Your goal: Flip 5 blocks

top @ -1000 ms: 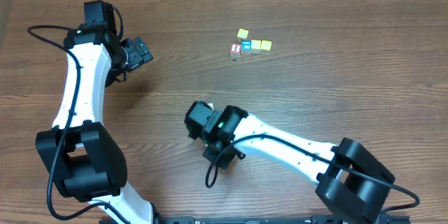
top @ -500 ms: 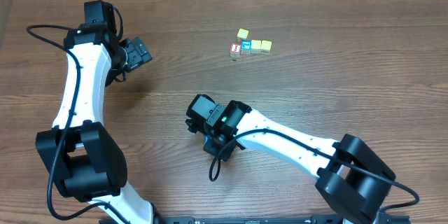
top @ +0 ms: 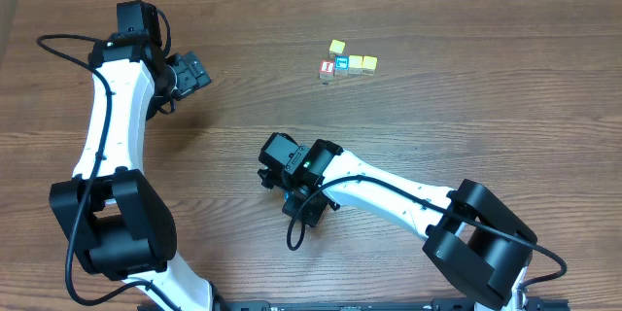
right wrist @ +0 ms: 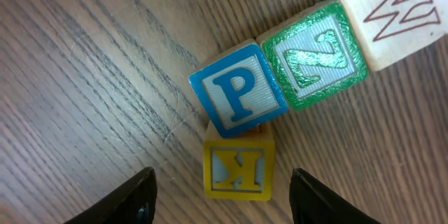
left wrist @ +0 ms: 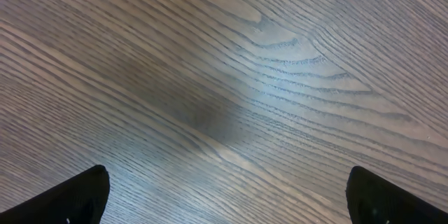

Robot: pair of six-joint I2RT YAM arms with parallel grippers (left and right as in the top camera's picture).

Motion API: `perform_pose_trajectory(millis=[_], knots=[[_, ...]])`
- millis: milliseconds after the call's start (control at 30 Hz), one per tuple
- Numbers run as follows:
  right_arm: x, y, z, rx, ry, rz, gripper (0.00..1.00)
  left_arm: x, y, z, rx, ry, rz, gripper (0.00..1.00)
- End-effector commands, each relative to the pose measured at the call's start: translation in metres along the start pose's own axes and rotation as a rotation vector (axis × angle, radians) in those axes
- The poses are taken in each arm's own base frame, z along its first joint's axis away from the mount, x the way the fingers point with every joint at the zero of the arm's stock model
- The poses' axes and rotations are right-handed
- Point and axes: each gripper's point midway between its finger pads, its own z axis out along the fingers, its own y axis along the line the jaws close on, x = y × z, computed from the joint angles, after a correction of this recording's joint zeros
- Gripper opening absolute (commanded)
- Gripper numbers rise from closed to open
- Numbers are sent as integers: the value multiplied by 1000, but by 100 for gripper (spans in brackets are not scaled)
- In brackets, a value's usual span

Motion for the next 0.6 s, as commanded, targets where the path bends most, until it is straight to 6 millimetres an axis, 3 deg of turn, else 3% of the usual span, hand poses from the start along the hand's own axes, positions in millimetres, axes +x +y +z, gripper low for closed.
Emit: perform_pose_trajectory(millis=[0, 567], knots=[[-2, 7, 3, -42, -2, 85, 61, -2, 4, 4, -19, -1, -2, 100], [0, -2, 8, 13, 1, 61, 63, -1, 4, 4, -20, 2, -2, 100]])
